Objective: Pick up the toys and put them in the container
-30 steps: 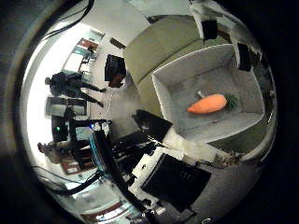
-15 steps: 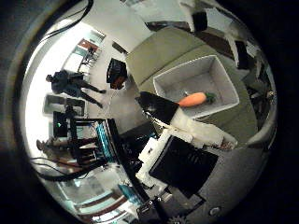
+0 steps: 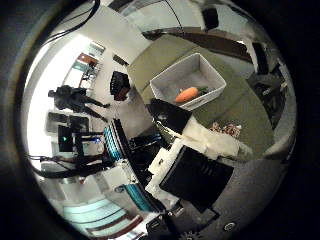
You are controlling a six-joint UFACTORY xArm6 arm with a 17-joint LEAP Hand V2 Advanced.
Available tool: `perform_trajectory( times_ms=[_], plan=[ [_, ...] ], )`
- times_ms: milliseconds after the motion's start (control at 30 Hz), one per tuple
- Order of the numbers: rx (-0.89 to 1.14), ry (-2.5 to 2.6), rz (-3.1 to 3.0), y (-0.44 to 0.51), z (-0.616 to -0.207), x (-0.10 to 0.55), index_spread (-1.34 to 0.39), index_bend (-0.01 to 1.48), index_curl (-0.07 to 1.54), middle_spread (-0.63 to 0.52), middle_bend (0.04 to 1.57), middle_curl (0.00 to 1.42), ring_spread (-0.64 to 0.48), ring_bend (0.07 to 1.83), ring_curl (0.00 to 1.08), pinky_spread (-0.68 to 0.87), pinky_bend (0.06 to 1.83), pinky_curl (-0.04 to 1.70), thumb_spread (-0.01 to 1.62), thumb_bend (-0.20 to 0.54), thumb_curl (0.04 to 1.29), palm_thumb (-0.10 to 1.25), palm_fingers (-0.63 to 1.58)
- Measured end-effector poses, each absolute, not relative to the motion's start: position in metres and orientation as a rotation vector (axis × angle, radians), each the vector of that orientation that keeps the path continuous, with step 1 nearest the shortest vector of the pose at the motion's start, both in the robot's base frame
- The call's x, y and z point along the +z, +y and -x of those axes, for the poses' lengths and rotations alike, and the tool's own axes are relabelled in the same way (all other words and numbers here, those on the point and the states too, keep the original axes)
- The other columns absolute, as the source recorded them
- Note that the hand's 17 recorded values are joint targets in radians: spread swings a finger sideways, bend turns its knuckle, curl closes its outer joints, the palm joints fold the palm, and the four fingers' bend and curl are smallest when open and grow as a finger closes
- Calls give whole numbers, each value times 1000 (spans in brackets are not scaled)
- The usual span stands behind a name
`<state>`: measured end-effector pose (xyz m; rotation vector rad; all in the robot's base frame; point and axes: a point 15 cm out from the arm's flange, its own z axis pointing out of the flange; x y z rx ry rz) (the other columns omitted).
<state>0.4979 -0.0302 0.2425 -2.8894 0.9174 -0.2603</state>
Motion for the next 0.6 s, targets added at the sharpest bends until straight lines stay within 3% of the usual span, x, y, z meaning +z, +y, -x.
perform_trajectory(
  times_ms=[233, 300, 600],
  plan=[
    [-223, 937, 2915, -64, -509, 209, -490, 206, 567, -235, 642, 708, -274, 1009, 558, -375, 816, 826, 1046, -25, 282, 425, 486],
    [-221, 922, 2931, -68, -511, 201, -484, 225, 555, -224, 577, 676, -270, 955, 541, -301, 786, 838, 1046, -20, 284, 438, 374],
    [-352, 834, 3036, -92, -540, 158, -456, 214, 472, -133, 410, 535, -194, 797, 448, -24, 685, 802, 1047, -21, 286, 466, 264]
  ],
)
